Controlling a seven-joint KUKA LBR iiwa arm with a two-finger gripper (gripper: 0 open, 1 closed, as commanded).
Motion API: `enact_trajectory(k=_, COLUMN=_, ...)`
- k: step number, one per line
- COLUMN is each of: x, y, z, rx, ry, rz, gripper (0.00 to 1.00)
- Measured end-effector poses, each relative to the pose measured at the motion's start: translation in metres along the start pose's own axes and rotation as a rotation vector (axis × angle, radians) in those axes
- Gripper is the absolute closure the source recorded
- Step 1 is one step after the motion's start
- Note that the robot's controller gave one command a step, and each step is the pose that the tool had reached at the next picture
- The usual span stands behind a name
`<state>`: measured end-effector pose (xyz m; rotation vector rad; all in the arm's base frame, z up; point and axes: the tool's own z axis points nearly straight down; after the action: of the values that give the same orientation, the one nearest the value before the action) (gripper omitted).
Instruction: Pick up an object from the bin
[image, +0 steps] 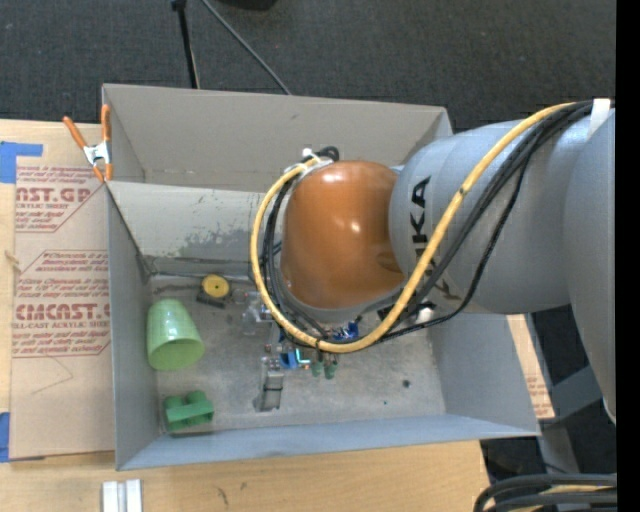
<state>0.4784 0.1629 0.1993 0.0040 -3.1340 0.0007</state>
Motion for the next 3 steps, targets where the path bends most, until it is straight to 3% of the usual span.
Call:
enact_trajectory(k=1, x=-0.072, y=0.069, z=0.127, rx=0.015, ry=-0.024, rz=-0.023, gripper=0.00)
enact_trajectory(k=2, x=-0.073, y=0.084, z=0.098, rx=-0.003, ry=-0.012, rz=0.319, gripper=0.00)
enact_trajectory(k=3, x=-0.071, y=0.075, z=0.075, rx=-0.004, ry=-0.009, rz=0.491, gripper=0.00)
